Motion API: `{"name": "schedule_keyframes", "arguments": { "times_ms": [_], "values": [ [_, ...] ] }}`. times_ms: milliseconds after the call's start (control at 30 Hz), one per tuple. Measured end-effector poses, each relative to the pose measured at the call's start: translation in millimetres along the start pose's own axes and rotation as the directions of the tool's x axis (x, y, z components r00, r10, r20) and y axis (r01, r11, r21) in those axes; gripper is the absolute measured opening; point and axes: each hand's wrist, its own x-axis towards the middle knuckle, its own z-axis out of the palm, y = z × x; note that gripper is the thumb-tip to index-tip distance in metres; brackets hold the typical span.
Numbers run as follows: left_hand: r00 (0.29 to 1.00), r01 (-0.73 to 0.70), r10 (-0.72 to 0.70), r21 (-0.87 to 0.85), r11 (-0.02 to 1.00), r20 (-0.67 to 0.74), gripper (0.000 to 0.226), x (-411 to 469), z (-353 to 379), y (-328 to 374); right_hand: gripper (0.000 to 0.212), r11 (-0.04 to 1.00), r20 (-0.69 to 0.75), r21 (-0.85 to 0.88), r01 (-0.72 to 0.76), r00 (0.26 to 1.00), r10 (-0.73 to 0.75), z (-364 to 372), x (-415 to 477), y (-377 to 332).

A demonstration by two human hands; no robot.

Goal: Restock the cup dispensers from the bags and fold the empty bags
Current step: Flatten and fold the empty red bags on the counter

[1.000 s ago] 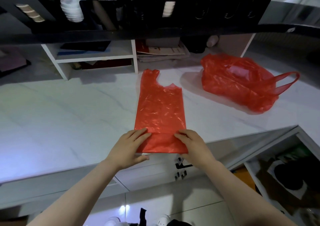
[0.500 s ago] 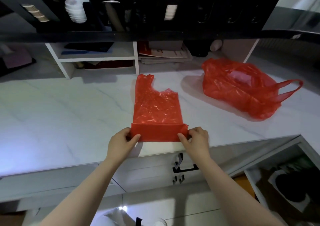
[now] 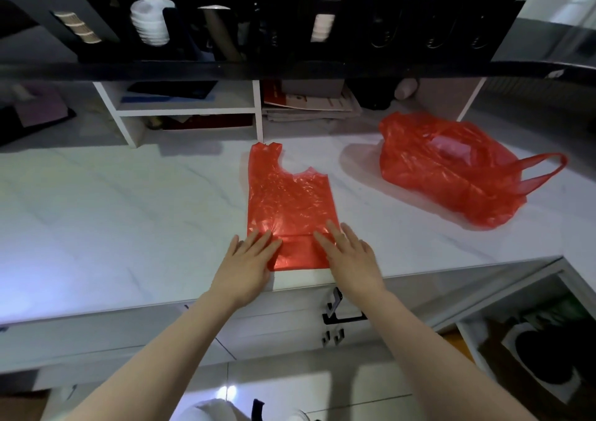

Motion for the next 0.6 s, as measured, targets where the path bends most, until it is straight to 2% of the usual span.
{"name": "schedule_keyframes", "arguments": {
  "times_ms": [67, 133, 200, 267, 367, 467, 533, 600],
  "values": [
    [0.995, -0.014, 0.010, 0.031, 0.999, 0.100, 0.057, -2.3, 7.5, -7.9, 0.058, 0.997, 0.122, -0.007, 0.082, 0.989, -0.080, 1.3, -2.2, 8.8],
    [0.992, -0.026, 0.018, 0.062, 0.998, 0.123, 0.068, -7.8, 11.0, -9.3, 0.076, 0.991, 0.185, -0.008, 0.133, 0.974, -0.129, 2.2, -5.4, 17.2],
    [0.990, -0.054, 0.043, 0.087, 0.995, 0.132, 0.076, -11.7, 11.3, -9.8, 0.088, 0.982, 0.209, -0.057, 0.181, 0.964, -0.166, 2.1, -9.5, 21.6],
    [0.989, -0.092, 0.077, 0.113, 0.989, 0.128, 0.080, -16.9, 10.8, -11.7, 0.090, 0.976, 0.186, -0.079, 0.203, 0.965, -0.186, 3.0, -15.3, 23.3],
    [0.983, -0.177, 0.173, 0.072, 0.982, 0.065, 0.082, -27.4, 6.9, -16.3, 0.071, 0.977, 0.090, 0.105, 0.187, 0.976, -0.196, 0.9, -24.5, 25.4],
    [0.972, -0.225, 0.213, -0.137, 0.965, -0.097, 0.067, -37.7, 0.6, -20.4, 0.044, 0.910, -0.049, 0.393, 0.135, 0.991, -0.126, -4.9, -29.1, 26.9],
    [0.972, -0.195, 0.154, -0.247, 0.949, -0.179, 0.056, -39.9, -1.5, -22.0, 0.024, 0.869, -0.087, 0.493, 0.039, 0.996, 0.005, -8.7, -30.0, 26.7],
    [0.980, -0.096, 0.015, -0.397, 0.913, -0.201, 0.045, -39.7, -4.9, -20.9, 0.005, 0.831, -0.089, 0.551, -0.076, 0.985, 0.150, -11.4, -27.6, 23.8]
  ]
}}
